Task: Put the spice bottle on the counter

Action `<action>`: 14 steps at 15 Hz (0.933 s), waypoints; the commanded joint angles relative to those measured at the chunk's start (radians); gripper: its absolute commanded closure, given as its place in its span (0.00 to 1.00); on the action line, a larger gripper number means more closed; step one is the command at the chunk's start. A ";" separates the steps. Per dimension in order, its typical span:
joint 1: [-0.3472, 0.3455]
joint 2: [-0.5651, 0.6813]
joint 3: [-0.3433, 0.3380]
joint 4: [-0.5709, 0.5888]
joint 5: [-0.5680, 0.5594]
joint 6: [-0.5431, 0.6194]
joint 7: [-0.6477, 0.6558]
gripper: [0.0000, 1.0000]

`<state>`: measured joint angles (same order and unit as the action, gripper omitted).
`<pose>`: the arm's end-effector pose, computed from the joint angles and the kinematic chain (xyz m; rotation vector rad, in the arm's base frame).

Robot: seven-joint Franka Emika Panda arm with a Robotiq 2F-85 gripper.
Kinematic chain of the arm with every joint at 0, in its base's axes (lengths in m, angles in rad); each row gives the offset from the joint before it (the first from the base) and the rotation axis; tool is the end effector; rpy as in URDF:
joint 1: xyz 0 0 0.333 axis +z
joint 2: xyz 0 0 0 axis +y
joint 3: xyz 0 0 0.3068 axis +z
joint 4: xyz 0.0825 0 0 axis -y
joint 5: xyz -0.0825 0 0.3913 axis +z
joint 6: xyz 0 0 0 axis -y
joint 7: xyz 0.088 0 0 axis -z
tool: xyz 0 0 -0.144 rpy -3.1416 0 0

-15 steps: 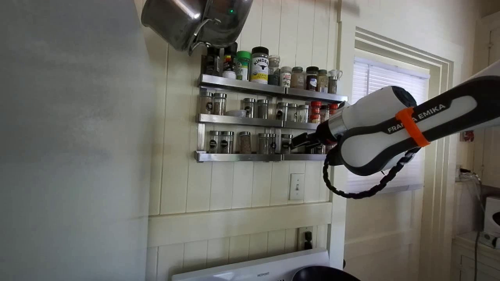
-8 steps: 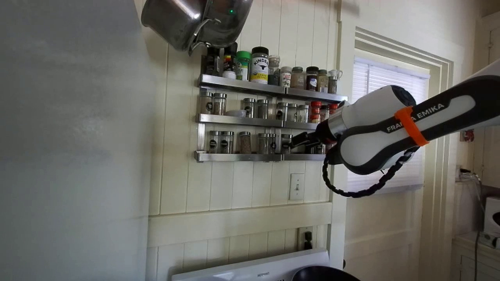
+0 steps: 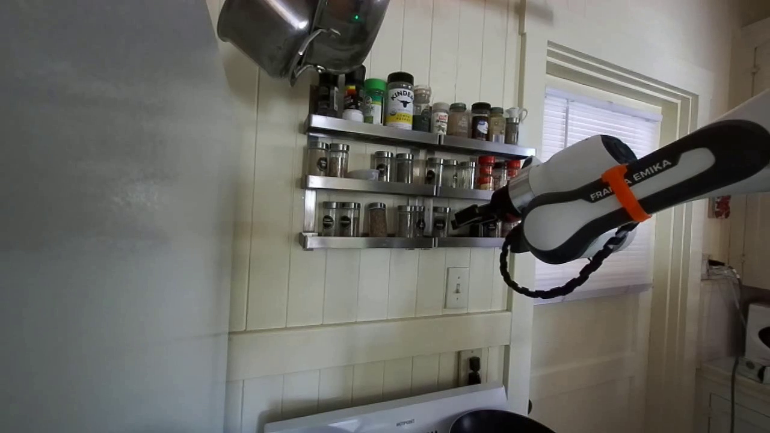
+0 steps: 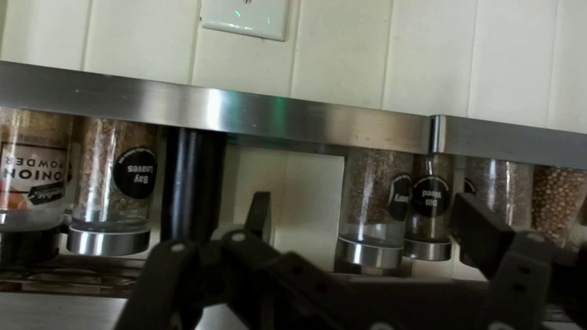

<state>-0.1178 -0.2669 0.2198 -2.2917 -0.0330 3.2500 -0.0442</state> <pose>0.5492 0.0699 0.5832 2.5332 0.2722 1.7788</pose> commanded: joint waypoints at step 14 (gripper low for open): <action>0.149 0.174 -0.112 0.154 -0.029 0.058 -0.039 0.00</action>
<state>0.0104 -0.1272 0.1257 -2.1634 -0.0383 3.2863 -0.0807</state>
